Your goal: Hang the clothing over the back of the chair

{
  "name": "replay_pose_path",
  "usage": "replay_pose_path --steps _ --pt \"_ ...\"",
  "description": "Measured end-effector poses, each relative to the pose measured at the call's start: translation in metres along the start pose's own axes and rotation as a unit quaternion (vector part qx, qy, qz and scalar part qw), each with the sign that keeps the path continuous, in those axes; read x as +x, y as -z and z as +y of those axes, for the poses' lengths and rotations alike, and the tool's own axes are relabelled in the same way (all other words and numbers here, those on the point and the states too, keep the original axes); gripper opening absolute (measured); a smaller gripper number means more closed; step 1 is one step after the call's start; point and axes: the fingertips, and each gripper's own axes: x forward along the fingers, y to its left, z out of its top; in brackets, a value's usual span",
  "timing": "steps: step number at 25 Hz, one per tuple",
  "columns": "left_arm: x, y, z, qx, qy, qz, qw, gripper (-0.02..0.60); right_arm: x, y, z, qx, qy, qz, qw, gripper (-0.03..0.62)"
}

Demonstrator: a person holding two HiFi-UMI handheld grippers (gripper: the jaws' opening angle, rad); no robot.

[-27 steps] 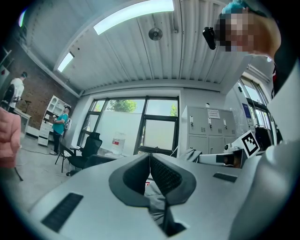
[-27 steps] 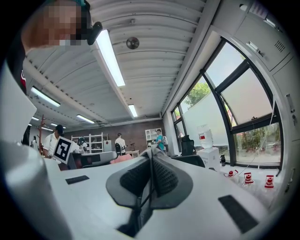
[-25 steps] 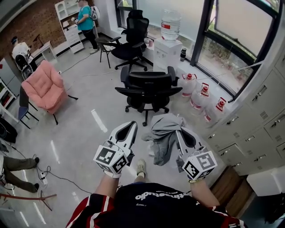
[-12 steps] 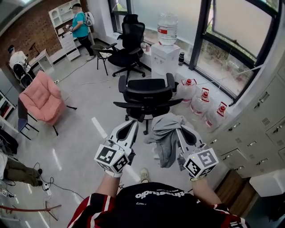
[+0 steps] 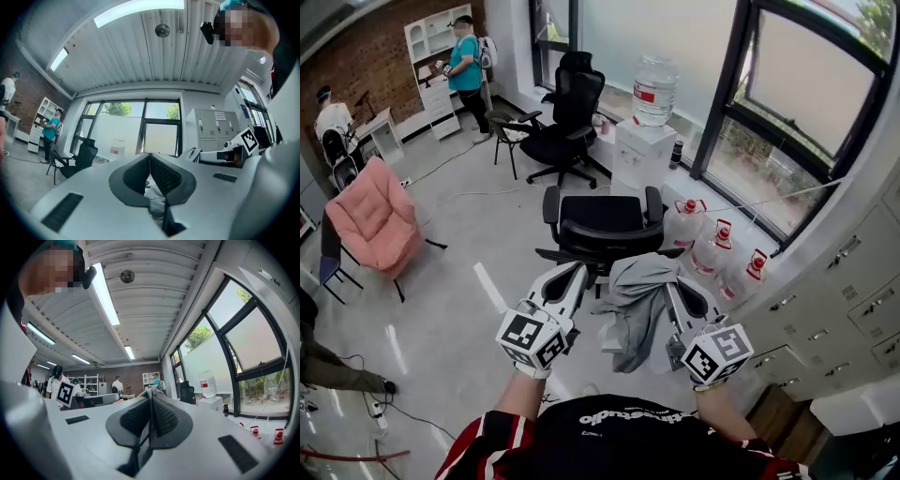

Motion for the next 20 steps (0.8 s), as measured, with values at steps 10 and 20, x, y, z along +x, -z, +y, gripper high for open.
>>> replay_pose_path --steps 10,20 --pt "0.025 0.008 0.062 -0.014 0.030 -0.004 0.9994 0.025 0.066 0.002 0.002 -0.009 0.020 -0.004 1.000 0.020" --pt "0.027 0.020 0.083 -0.031 0.033 -0.007 0.9989 0.025 0.086 0.002 0.004 -0.028 0.017 -0.003 0.999 0.020"
